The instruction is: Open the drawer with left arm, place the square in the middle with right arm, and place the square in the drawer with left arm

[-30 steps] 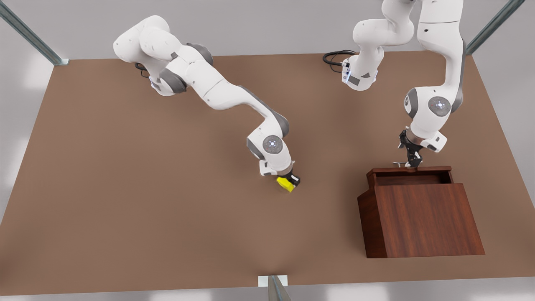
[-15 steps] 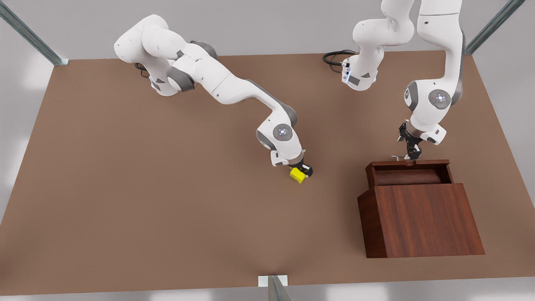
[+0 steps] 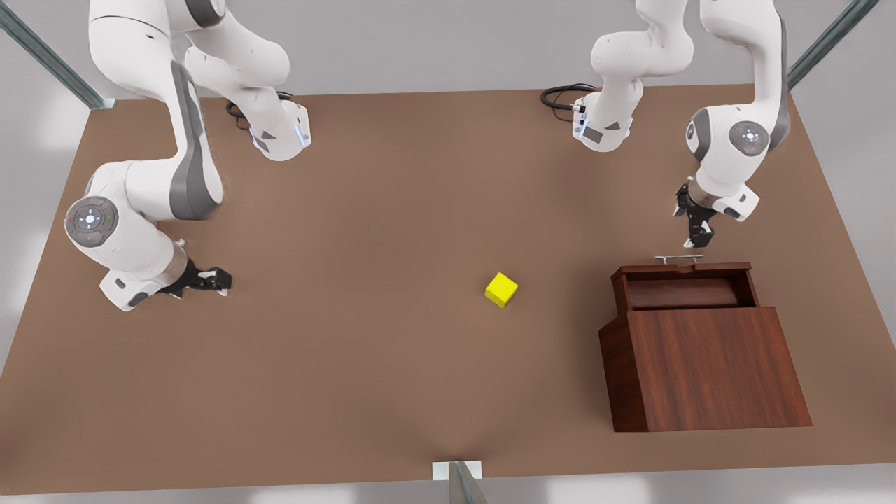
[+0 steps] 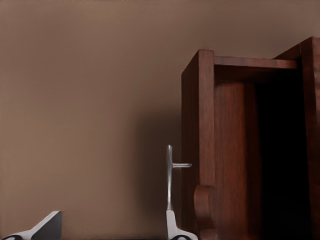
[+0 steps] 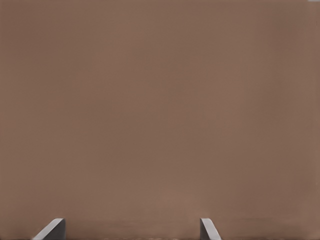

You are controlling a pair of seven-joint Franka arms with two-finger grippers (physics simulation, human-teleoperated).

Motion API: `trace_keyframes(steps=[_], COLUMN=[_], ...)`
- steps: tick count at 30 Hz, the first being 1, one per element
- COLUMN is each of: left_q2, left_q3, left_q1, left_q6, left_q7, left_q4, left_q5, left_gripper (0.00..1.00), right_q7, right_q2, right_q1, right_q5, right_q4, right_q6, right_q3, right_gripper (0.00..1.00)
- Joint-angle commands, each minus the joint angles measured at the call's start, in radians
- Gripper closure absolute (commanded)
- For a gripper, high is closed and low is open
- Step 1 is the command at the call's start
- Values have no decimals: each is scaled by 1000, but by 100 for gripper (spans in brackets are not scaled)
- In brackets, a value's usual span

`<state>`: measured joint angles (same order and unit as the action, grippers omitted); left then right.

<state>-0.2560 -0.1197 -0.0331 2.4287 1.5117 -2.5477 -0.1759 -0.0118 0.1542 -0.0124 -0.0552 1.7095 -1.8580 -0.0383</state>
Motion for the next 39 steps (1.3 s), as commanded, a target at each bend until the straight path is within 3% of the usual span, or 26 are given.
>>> trace_keyframes(steps=[1, 5, 7, 11, 14, 17, 20, 23, 26, 31, 39], left_q2=[0, 96, 164, 283, 518, 724, 768, 811, 842, 885, 867], left_q3=[2, 14, 18, 147, 270, 361, 367, 367, 364, 362, 357], left_q1=[-7, -146, -269, -324, -324, -326, -361, -415, -415, -407, -404], left_q6=[3, -5, -85, -200, -327, -430, -430, -401, -390, -347, -220], left_q7=[-40, -426, -464, -461, -472, -823, -1151, -1281, -1498, -1512, -1515], left_q4=[4, 144, 276, 486, 780, 1015, 1035, 1035, 1034, 1024, 874], left_q5=[-28, -25, -13, 98, 108, 104, 90, -112, -114, -66, -70], left_gripper=[0, 0, 0, 0, 0, 0, 0, 0, 0, 0, 0], right_q7=[7, 64, 58, 61, 130, 138, 134, 134, 134, 134, 133], right_q2=[-2, -1, -1, -21, -4, 8, 25, 41, 44, 51, 58], right_q1=[-12, 43, 69, 17, -28, -21, -23, -17, -18, -18, -40], right_q5=[0, -23, -32, -31, -32, -34, -17, -12, -5, -3, 38], right_q4=[1, -66, -59, -73, -103, -148, -186, -228, -254, -274, -314], right_q6=[3, 108, 53, 74, 115, 129, 148, 137, 135, 140, 148], right_q3=[0, 17, 29, 41, 44, 43, 41, 40, 38, 40, 49], right_gripper=[0, 0, 0, 0, 0, 0, 0, 0, 0, 0, 0])
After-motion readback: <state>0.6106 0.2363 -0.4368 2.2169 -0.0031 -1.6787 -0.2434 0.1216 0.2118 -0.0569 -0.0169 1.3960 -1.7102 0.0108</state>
